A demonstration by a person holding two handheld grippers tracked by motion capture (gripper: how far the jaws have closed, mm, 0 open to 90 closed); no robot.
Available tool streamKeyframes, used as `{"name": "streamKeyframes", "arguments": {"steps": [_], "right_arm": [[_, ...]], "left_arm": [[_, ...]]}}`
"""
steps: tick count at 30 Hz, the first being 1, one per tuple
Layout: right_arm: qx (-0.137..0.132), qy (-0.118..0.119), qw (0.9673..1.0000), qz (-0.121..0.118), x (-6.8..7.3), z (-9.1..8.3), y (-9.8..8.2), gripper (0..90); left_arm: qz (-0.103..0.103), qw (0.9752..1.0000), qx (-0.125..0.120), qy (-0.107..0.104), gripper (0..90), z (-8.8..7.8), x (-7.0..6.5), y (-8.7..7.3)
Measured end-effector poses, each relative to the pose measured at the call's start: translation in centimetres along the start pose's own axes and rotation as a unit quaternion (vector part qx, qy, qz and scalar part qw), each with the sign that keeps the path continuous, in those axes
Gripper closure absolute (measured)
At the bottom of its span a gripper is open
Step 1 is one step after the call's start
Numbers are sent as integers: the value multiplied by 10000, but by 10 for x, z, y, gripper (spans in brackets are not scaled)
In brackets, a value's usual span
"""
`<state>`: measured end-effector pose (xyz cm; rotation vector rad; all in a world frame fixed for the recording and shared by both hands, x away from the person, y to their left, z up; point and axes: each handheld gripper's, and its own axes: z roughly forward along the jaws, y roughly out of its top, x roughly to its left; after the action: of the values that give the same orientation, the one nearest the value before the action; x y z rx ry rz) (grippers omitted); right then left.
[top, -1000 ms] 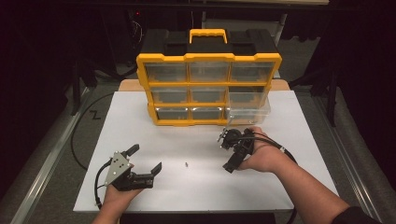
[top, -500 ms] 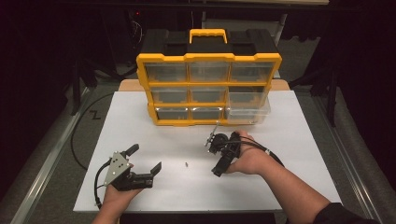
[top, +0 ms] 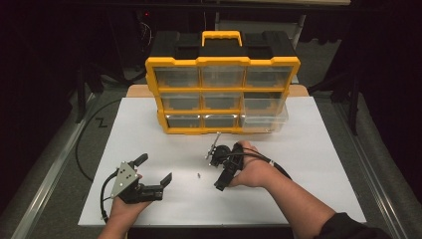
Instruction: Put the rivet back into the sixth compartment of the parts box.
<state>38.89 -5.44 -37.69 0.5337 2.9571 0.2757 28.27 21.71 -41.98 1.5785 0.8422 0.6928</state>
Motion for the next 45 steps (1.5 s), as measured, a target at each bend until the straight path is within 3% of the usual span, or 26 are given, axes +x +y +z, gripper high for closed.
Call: {"name": "streamKeyframes", "arguments": {"steps": [14, 26, 36, 45], "right_arm": [[-76, 135, 9997, -184, 10, 12, 25, 60], [-198, 254, 9992, -229, 14, 18, 38, 205], [-247, 327, 9988, -256, 16, 25, 47, 376], [-233, 372, 9987, -276, 16, 31, 52, 610]], "left_arm": [[-3, 10000, -11, 6, 4, -1, 1, 0], [14, 10000, 0, -3, 4, 0, 0, 0], [0, 10000, -9, -4, 4, -1, 1, 0], [-4, 10000, -13, -8, 4, -1, 1, 0]]}}
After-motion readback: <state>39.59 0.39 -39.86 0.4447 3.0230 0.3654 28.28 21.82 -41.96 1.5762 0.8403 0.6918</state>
